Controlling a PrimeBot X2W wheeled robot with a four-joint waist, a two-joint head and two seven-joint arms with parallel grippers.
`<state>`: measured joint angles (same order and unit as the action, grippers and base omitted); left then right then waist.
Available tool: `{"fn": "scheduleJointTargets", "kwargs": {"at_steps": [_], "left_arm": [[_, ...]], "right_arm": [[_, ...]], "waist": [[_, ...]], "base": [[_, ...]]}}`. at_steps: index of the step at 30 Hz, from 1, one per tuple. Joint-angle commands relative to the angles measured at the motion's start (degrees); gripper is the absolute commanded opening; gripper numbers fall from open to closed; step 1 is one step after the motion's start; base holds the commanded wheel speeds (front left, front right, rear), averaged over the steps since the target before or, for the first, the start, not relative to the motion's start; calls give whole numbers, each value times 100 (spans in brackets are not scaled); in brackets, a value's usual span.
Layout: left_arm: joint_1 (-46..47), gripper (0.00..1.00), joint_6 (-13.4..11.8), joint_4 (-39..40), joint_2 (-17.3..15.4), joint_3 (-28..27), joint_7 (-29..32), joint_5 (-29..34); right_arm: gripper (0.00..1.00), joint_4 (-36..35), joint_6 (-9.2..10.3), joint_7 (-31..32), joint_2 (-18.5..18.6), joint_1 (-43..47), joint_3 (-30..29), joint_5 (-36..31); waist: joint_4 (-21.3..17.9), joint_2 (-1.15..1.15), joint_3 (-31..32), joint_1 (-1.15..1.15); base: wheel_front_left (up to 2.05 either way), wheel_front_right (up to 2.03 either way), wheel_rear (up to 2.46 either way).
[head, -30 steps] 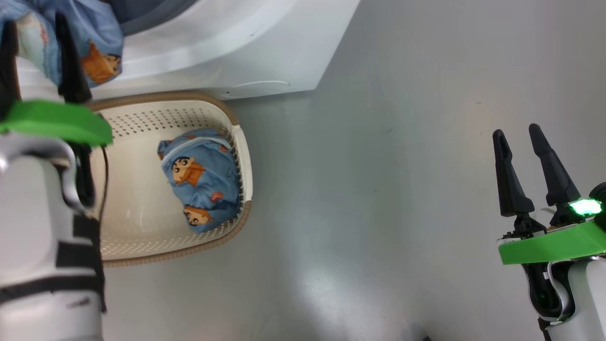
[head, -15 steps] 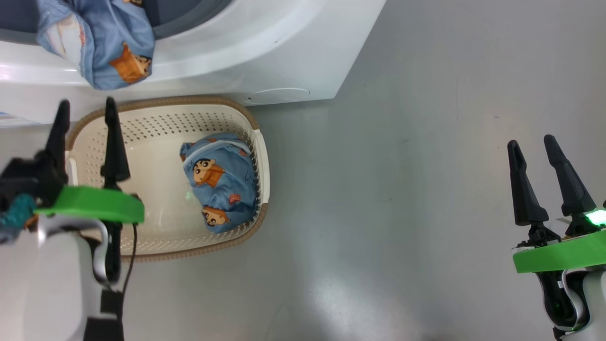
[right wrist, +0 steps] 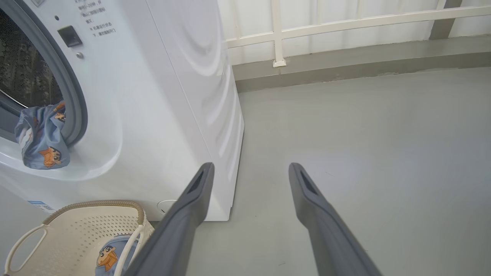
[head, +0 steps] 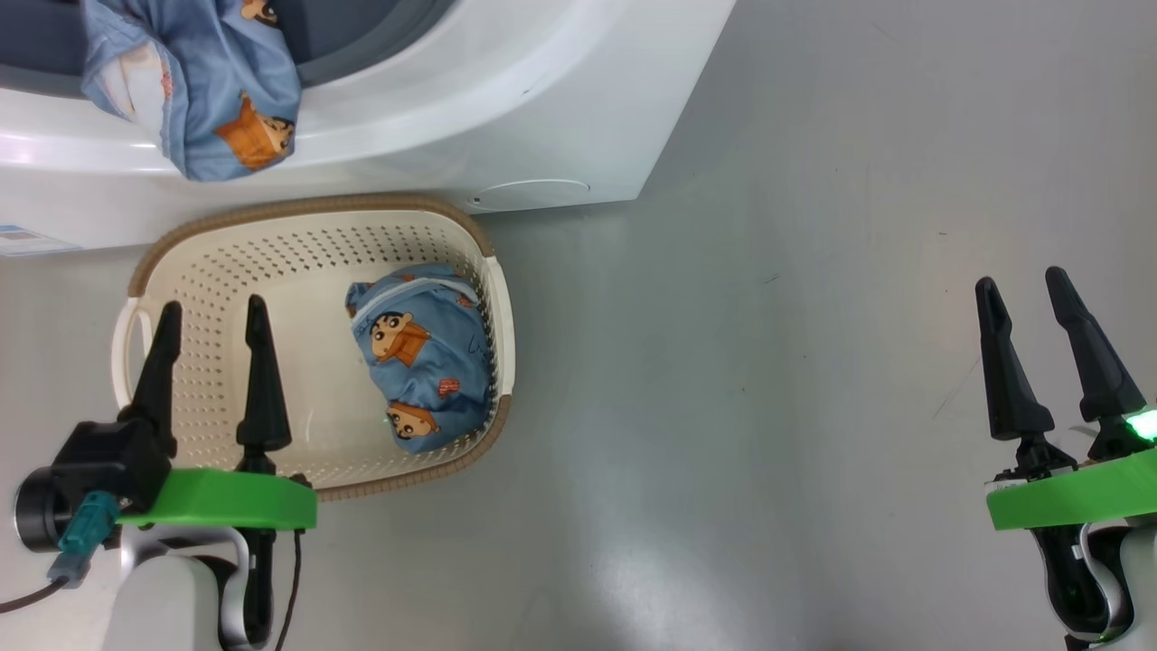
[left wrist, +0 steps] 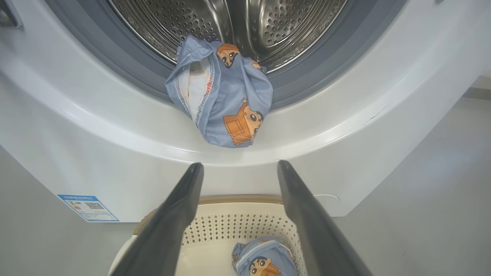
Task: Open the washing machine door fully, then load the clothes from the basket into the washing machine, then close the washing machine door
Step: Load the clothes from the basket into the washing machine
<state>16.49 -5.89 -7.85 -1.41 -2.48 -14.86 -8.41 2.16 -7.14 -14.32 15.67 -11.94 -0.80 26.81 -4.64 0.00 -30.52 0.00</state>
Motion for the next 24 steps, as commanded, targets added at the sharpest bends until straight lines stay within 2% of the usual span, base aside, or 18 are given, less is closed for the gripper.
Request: {"fn": "scheduleJointTargets", "kwargs": {"at_steps": [1,10,24], "left_arm": [[-94,100,-43,180,-147,-147,-14,-20],[260,100,3,-101,-147,-166,-14,-44],[1812,100,351,-1694,-185,-740,-14,100]], "right_arm": [[100,-128,-35,-68,91,184,67,-50],[100,-158,-35,-68,66,138,55,-71],[100,-184,-35,-68,67,-123,244,-45]], "waist": [[4,0,-3,0],[21,0,-86,0],[-54,0,-415,0]], "base": [[0,0,0],[0,0,0],[0,0,0]]}}
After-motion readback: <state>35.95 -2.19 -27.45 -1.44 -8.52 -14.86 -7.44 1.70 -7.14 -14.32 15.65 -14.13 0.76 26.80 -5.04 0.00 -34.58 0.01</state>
